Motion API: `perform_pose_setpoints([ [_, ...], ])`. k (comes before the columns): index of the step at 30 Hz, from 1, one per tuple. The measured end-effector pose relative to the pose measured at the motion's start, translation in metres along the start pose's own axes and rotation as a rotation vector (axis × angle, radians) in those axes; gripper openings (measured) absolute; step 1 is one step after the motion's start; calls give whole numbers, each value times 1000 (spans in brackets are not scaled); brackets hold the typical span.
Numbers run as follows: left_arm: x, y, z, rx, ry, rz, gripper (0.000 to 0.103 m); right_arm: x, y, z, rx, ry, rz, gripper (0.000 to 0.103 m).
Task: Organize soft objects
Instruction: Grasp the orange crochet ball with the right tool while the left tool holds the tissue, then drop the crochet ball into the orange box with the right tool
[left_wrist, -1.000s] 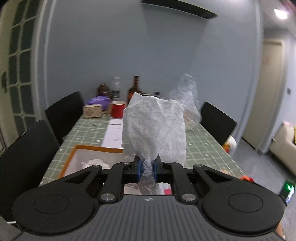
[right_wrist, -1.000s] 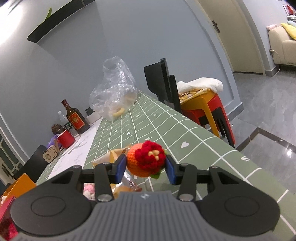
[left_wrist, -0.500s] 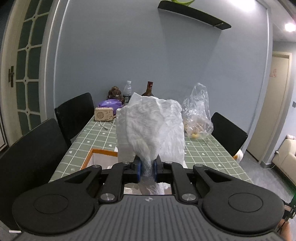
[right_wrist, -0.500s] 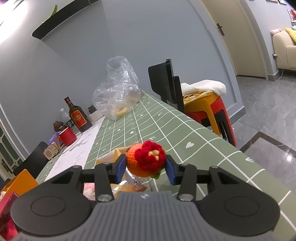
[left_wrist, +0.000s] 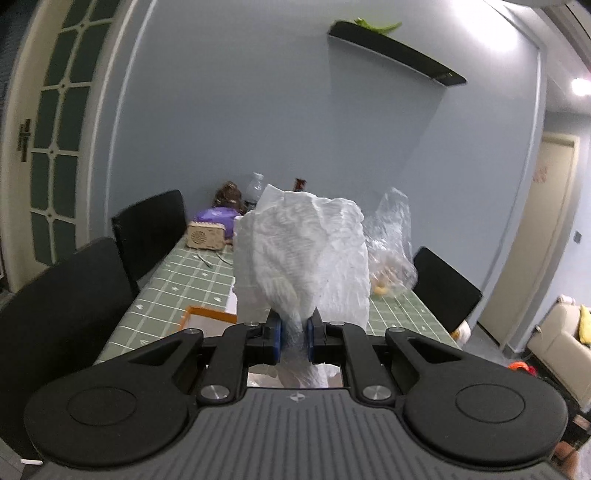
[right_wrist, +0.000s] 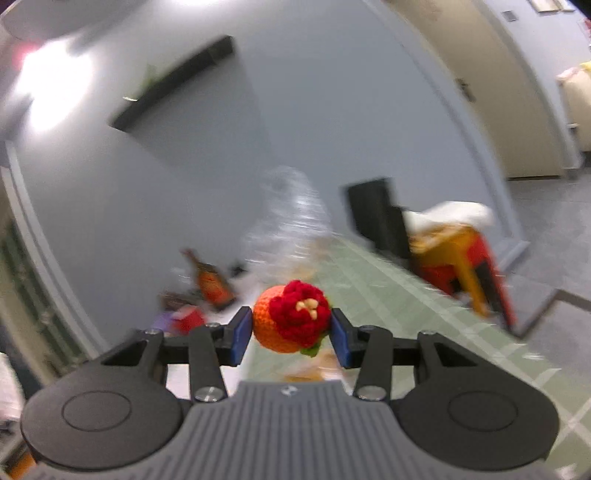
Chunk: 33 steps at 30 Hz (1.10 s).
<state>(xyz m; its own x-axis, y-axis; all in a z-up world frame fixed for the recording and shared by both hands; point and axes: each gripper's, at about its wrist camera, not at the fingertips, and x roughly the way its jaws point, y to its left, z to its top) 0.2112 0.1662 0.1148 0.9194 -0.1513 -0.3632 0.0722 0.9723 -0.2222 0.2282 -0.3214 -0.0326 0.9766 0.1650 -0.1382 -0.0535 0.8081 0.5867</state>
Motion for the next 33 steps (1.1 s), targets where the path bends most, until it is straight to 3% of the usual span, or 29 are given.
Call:
perform_pose_setpoints([
  [6, -3, 18, 6, -33, -24, 60, 14, 16, 91, 6, -61, 119, 222, 45],
  [11, 2, 26, 7, -63, 10, -4, 14, 34, 165, -6, -148, 251, 333, 45],
  [15, 2, 25, 6, -49, 7, 16, 14, 53, 217, -29, -298, 340, 309, 45],
  [20, 3, 25, 6, -50, 17, -14, 14, 84, 246, -58, -323, 457, 266, 45],
  [25, 8, 25, 5, -36, 30, -13, 15, 107, 254, -81, -360, 484, 199, 45],
  [29, 13, 28, 4, -49, 64, -87, 15, 116, 259, -92, -431, 486, 169, 45],
  [33, 16, 26, 3, -40, 67, -67, 15, 123, 260, -98, -475, 476, 144, 45],
])
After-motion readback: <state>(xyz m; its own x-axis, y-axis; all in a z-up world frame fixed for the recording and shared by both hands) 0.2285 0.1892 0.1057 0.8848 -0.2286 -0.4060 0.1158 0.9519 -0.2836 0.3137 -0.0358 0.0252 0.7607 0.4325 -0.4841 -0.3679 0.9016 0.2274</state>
